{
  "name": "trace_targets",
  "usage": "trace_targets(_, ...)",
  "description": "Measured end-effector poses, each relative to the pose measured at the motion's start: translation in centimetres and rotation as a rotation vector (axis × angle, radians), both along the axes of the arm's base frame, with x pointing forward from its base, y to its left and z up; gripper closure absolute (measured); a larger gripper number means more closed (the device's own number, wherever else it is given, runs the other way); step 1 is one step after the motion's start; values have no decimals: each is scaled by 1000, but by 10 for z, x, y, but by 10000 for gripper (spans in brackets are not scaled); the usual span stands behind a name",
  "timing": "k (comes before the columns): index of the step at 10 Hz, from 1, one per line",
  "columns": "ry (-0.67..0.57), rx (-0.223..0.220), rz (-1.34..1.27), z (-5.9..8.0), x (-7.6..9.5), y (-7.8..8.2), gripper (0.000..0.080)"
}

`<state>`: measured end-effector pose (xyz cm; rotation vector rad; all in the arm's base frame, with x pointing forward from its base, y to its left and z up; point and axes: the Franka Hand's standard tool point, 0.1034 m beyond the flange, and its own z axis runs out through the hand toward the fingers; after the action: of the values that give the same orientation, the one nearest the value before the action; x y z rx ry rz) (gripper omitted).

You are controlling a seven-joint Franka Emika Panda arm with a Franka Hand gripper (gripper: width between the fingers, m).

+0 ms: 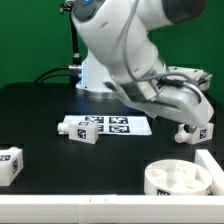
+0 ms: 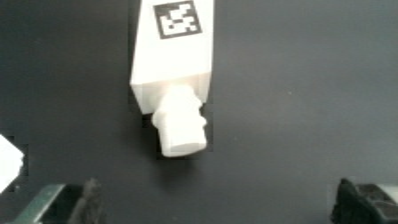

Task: Assemble stool

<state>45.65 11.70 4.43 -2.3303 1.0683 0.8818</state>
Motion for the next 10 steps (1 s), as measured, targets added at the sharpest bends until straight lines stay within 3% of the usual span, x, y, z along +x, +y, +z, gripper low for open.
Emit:
trace_targets(1,24,65,46,-3,-3,6,151)
trace_targets(4,54,87,35,-8,-4,1,151)
trace_targets(6,98,124,-19,-13,-15,16,151)
trace_targets(8,117,99,-10,-16,-26,30,151)
trace_targets(10,115,99,-21,-17,-23,25,151)
